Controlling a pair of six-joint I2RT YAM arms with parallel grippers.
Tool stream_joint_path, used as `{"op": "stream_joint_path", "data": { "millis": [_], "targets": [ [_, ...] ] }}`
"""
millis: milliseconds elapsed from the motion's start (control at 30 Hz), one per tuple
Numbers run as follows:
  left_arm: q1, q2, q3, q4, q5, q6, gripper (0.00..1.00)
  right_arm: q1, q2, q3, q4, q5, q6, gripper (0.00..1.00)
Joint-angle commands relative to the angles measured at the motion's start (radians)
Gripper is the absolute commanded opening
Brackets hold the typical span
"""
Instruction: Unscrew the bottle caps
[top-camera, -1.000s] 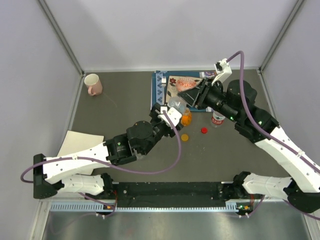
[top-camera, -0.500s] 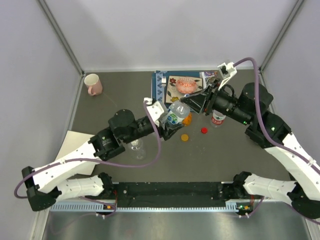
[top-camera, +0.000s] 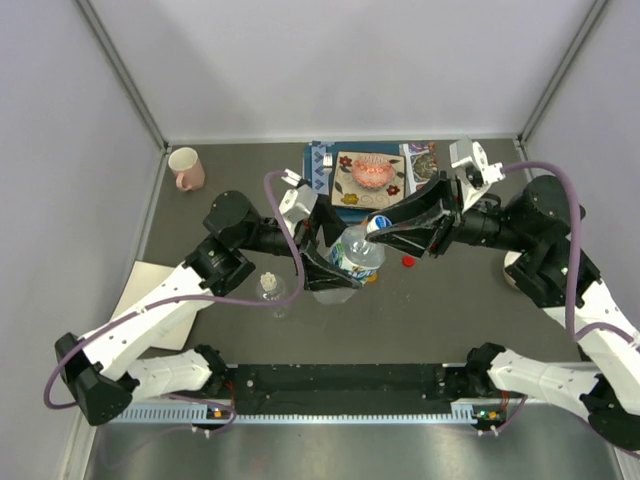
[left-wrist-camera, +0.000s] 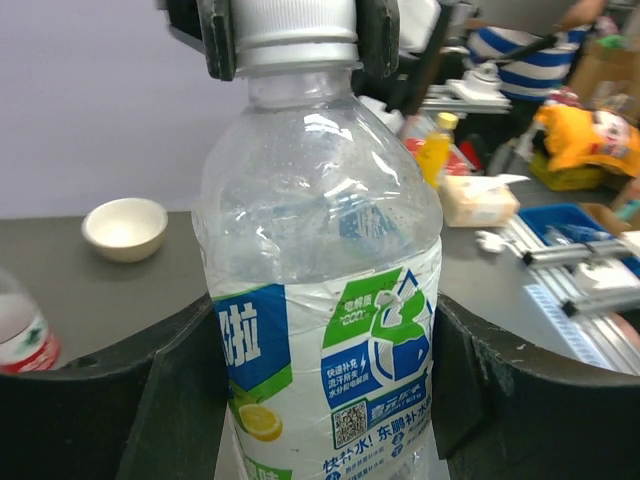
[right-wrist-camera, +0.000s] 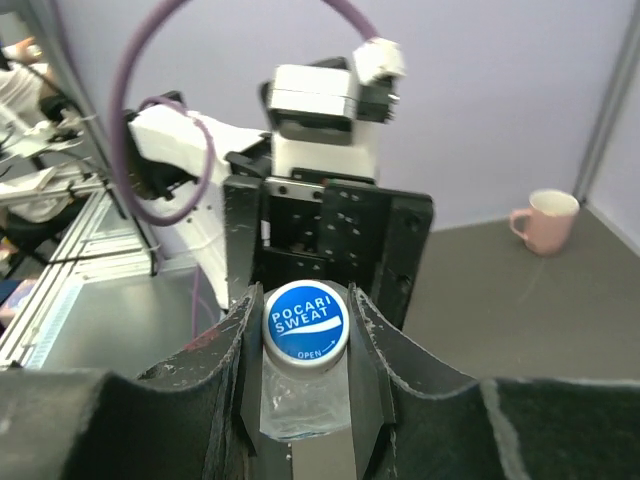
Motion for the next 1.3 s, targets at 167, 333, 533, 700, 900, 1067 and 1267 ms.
{"op": "stream_joint_path", "data": {
  "millis": [167,333,533,700,900,1067,1267],
  "targets": [
    [0.039,0.129,0.035,0.464,0.268,-0.453,0.47,0.007,0.038,-0.006,0.051,-0.475,-0.058,0.00],
    [0.039,0.197,0.028,0.766,0.316,-0.685,0.47,-0.001,0.086,-0.003,0.039,-0.655,-0.084,0.00],
    [0.039,0.266,0.025,0.992,0.328,-0.869,0.47,-0.008,0.110,-0.009,0.039,-0.737,-0.114,0.00],
    [0.039,0.277,0.028,1.003,0.359,-0.886,0.47,-0.022,0.099,-0.021,0.034,-0.737,-0.109,0.00],
    [0.042,0.222,0.048,0.495,0.313,-0.463,0.43,-0.050,0.029,-0.018,-0.008,-0.477,-0.084,0.28],
    [0.039,0.145,0.129,-0.101,0.106,0.000,0.42,-0.048,-0.005,0.052,-0.111,-0.185,-0.120,0.68],
    [0.038,0.103,0.108,-0.190,-0.112,0.106,0.42,-0.048,-0.017,0.097,-0.131,0.037,-0.089,0.79]
  ]
}}
